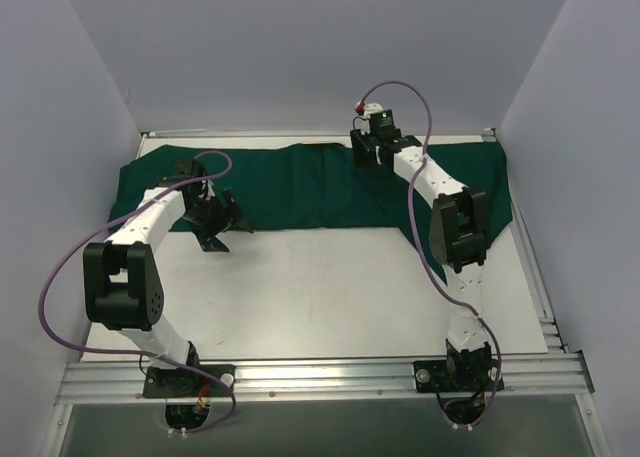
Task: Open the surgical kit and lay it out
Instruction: Open the surgical kit at the center of the board.
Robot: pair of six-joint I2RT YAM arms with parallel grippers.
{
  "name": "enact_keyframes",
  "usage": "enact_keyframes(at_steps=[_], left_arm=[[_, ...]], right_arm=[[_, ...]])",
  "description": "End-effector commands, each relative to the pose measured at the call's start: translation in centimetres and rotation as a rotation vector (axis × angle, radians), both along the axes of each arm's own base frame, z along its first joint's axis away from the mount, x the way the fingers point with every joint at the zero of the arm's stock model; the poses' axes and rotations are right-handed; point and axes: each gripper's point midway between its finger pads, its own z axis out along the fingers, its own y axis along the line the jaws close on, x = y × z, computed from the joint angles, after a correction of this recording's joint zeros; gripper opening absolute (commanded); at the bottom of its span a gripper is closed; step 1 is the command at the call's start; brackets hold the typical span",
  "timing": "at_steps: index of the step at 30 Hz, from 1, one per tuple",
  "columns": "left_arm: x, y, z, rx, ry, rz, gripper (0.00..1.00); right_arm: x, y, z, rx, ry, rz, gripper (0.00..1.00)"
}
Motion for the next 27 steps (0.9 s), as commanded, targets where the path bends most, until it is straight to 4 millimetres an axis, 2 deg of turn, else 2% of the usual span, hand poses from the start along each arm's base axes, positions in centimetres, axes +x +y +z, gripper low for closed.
enact_keyframes(at_steps=[1, 2, 4, 11, 12, 16, 21, 26, 27], left_arm=[[1.0, -0.5, 1.4, -0.024, -0.06, -0.002, 0.87], [1.2, -0.4, 1.5, -0.022, -0.064, -0.003, 0.87], [1.3, -0.4, 1.5, -0.018, -0.064, -0.003, 0.87], [1.2, -0.4, 1.6, -0.018, -0.063, -0.011, 0.87], [1.2, -0.4, 1.6, -0.017, -0.062, -0.014, 0.87], [1.0, -0.5, 1.2, -0.023, -0.052, -0.017, 0.88], [1.5, -0.6, 1.2, -0.032, -0.06, -0.017, 0.88], [1.6, -0.6, 1.5, -0.031, -0.064, -0.019, 0.88], [1.5, -0.6, 1.4, -0.03, -0.062, -0.021, 0.88]], right_arm=[[-1.4, -3.0, 2.6, -0.04, -0.001, -0.049, 0.43], [-2.0, -3.4, 1.7, -0.046, 0.016, -0.046, 0.45], [-2.5, -3.7, 1.7, -0.042, 0.018, -0.045, 0.47], [-5.8, -3.0, -1.6, -0.083, 0.154, -0.012, 0.5], [-6.9, -3.5, -2.1, -0.102, 0.164, -0.021, 0.5], [-8.0, -4.6, -2.4, -0.155, 0.159, -0.021, 0.55], [-8.7, -5.1, -3.5, -0.187, 0.184, -0.029, 0.54], [-7.8, -6.8, -3.7, -0.275, 0.169, -0.1, 0.52], [-7.7, -7.1, -4.4, -0.295, 0.184, -0.112, 0.51]])
